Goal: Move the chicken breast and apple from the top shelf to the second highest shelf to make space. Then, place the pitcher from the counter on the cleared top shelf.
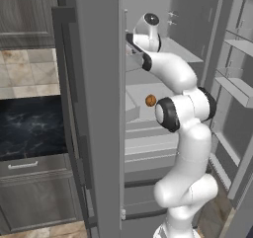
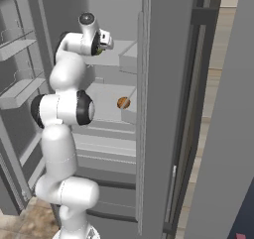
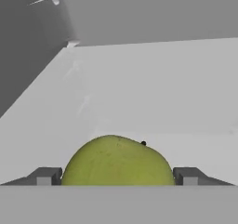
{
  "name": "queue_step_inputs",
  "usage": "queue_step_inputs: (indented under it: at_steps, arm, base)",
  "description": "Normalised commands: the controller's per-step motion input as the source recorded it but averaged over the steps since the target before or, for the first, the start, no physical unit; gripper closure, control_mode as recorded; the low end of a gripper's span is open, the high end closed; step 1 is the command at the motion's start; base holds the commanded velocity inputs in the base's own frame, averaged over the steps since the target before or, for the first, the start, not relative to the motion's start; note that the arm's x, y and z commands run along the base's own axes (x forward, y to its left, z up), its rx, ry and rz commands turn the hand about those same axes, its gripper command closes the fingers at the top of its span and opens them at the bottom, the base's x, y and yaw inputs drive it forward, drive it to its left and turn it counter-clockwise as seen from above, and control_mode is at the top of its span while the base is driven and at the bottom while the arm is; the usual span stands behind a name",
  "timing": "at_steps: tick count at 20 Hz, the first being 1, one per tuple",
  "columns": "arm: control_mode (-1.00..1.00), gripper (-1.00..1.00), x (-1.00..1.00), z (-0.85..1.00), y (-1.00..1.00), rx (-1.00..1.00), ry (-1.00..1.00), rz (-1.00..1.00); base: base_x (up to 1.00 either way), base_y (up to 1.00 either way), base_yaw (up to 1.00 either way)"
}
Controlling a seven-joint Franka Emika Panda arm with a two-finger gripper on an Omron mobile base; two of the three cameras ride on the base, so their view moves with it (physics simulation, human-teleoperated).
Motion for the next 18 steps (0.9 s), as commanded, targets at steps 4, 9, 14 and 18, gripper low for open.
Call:
queue_step_inputs:
  at_steps: [4, 9, 14, 18]
  arm:
    - [-1.0, 1.0, -0.46, -0.3, -0.02, -0.02, -0.05, -0.08]
    - [-1.0, 1.0, -0.81, -0.01, -0.17, 0.0, -0.22, -0.11]
    - [-1.0, 1.0, -1.0, 0.0, -0.29, 0.0, -0.04, -0.09]
    - [-1.0, 1.0, -1.0, 0.0, -0.57, 0.0, 0.0, -0.05]
  base:
    - [0.0, 0.0, 0.0]
    - [0.0, 0.0, 0.0]
    - [0.0, 0.0, 0.0]
    - [0.0, 0.0, 0.0]
